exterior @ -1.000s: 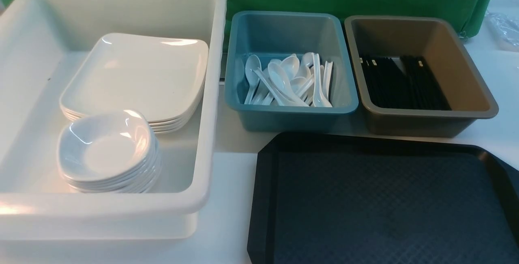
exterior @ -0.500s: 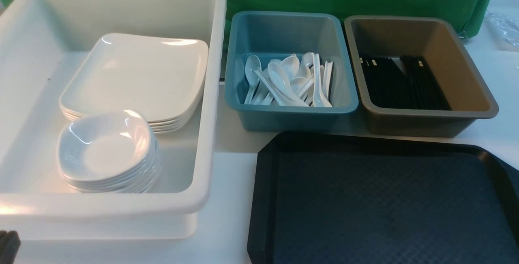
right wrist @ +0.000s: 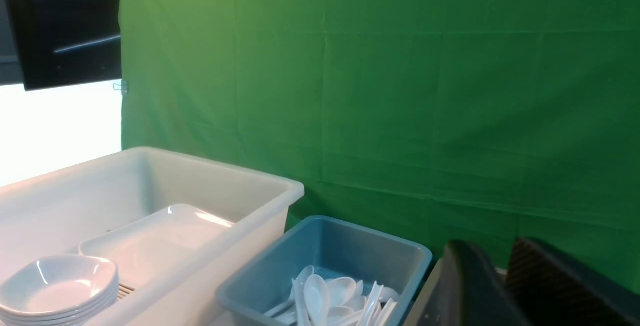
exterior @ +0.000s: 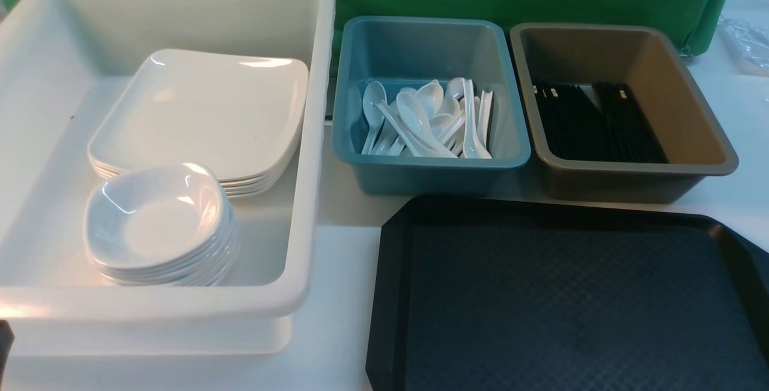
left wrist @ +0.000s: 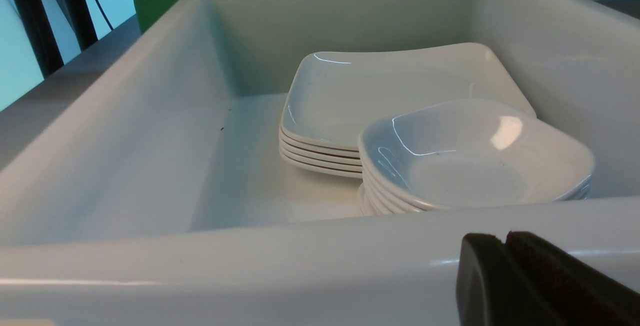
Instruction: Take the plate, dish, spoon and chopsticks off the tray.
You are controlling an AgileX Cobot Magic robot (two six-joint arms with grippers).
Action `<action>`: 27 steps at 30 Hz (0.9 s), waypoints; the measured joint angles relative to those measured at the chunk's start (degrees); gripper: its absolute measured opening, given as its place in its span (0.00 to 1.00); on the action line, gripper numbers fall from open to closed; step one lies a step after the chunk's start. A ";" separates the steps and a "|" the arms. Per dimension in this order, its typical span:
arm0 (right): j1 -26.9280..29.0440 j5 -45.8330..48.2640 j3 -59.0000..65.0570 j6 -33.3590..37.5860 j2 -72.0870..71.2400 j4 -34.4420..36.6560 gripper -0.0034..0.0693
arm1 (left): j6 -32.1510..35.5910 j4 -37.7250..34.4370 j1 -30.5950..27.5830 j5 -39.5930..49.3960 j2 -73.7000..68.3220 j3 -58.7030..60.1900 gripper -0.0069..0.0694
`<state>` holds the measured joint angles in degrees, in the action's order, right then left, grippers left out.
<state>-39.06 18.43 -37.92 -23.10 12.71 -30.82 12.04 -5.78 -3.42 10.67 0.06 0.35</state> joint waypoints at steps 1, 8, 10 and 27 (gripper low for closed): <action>0.00 0.00 0.00 0.00 0.00 0.00 0.28 | 0.00 0.00 0.00 0.00 0.00 0.00 0.11; 0.00 0.00 0.00 0.00 0.00 0.00 0.31 | 0.05 0.02 0.00 -0.02 0.00 0.00 0.11; 0.00 0.00 0.00 0.00 0.00 0.00 0.32 | -0.01 0.02 0.00 -0.02 0.00 0.00 0.11; 0.00 -11.11 5.29 27.25 0.16 32.40 0.35 | -0.06 0.07 0.00 -0.02 0.00 0.00 0.11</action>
<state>-39.06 7.31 -32.63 4.16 12.87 1.58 11.99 -5.71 -3.42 10.65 0.06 0.35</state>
